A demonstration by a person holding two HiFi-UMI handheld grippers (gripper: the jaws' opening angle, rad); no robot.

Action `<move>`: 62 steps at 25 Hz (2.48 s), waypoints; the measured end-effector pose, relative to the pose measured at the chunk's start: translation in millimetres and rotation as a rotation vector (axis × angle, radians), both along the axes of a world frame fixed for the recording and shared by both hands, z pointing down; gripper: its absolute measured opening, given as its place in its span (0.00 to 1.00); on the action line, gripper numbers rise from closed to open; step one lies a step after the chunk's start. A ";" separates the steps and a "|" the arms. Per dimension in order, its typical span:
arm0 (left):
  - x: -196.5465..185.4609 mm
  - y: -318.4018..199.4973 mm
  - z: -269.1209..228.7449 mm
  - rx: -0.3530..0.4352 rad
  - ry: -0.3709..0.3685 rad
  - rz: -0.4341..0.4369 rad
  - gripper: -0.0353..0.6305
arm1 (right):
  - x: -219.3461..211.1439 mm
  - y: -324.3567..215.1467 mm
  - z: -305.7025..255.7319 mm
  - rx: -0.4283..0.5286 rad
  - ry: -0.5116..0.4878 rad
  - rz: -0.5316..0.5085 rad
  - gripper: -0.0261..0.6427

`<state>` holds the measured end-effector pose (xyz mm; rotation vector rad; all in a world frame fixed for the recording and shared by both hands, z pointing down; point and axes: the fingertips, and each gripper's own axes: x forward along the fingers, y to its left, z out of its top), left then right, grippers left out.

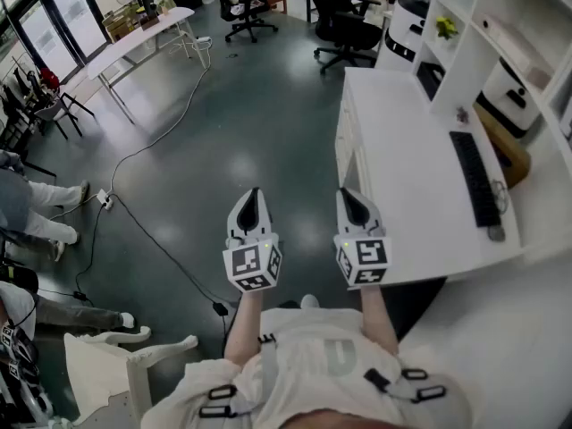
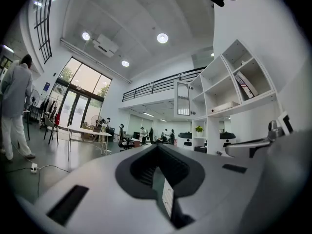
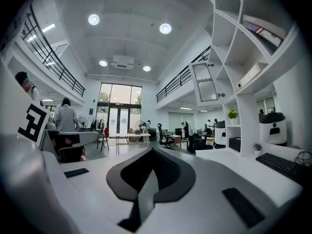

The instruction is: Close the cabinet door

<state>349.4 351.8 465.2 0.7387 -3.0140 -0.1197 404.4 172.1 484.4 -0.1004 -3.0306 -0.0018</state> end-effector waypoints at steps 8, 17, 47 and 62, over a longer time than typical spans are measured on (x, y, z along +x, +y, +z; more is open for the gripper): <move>-2.5 -17.2 7.1 -0.005 0.022 0.020 0.06 | -0.4 -8.2 2.3 0.006 0.011 -0.013 0.04; -5.9 -19.4 16.7 -0.015 0.046 0.028 0.06 | -7.2 -6.1 9.7 -0.041 0.023 -0.018 0.04; -327.0 -88.4 1.7 0.016 0.041 0.101 0.06 | -299.4 -73.3 -17.5 0.017 -0.007 0.078 0.04; -533.6 -112.9 -8.3 0.024 0.032 0.130 0.06 | -502.6 -95.2 -27.4 0.037 0.008 0.117 0.05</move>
